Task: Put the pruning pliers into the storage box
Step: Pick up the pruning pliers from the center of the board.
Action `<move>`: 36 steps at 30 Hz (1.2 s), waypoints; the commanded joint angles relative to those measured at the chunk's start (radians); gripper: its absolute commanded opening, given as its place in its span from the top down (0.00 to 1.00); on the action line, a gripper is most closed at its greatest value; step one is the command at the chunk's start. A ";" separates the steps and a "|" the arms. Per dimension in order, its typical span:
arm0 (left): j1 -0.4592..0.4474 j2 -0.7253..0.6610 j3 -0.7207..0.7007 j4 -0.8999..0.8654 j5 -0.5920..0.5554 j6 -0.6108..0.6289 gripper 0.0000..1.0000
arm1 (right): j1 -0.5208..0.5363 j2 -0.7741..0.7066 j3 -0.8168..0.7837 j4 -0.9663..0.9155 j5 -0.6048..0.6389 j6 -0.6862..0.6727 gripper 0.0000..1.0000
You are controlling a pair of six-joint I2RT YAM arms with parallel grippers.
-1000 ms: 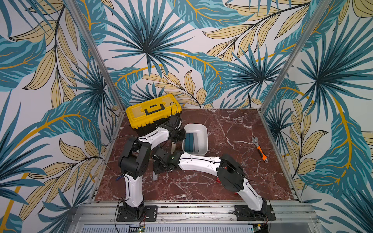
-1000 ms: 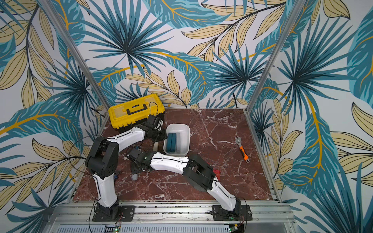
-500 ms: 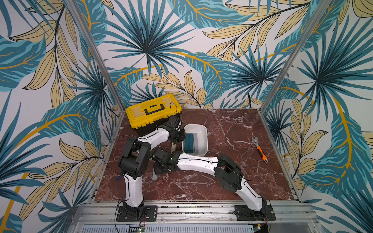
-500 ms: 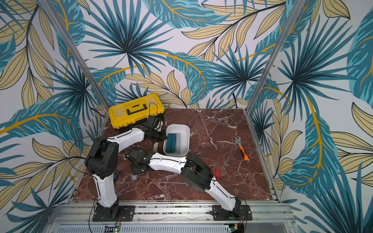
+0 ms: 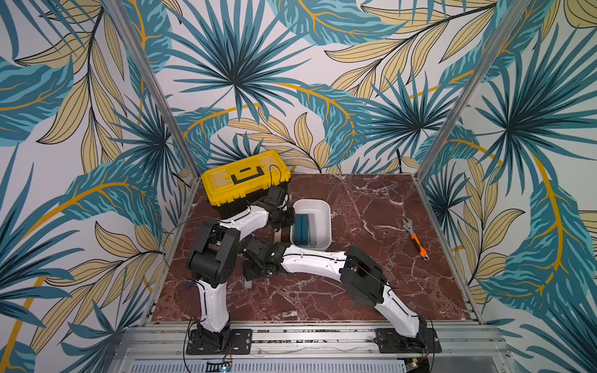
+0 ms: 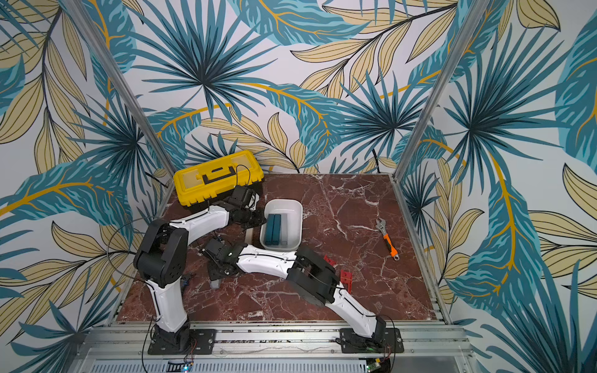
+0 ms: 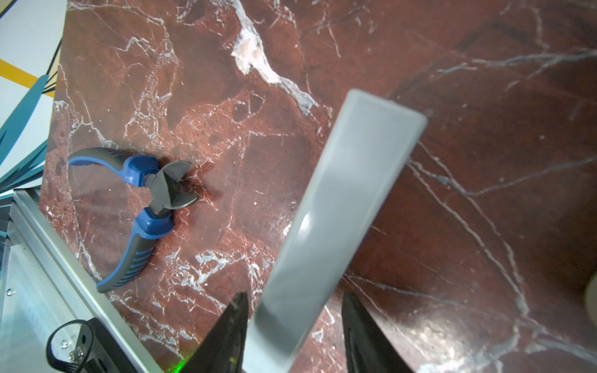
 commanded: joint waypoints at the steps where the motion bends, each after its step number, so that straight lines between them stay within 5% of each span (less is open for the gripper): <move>1: 0.014 -0.055 -0.009 0.051 0.026 0.005 1.00 | 0.000 0.043 0.025 -0.022 0.013 0.007 0.52; 12: 0.018 -0.063 -0.017 0.060 0.031 -0.002 1.00 | 0.000 0.098 0.090 -0.139 0.032 -0.002 0.53; 22: 0.019 -0.047 -0.002 0.059 0.021 -0.010 1.00 | -0.002 0.004 -0.044 -0.094 0.034 -0.018 0.97; 36: 0.019 -0.012 0.067 0.031 0.000 -0.006 1.00 | 0.002 -0.201 -0.331 -0.055 -0.026 -0.031 1.00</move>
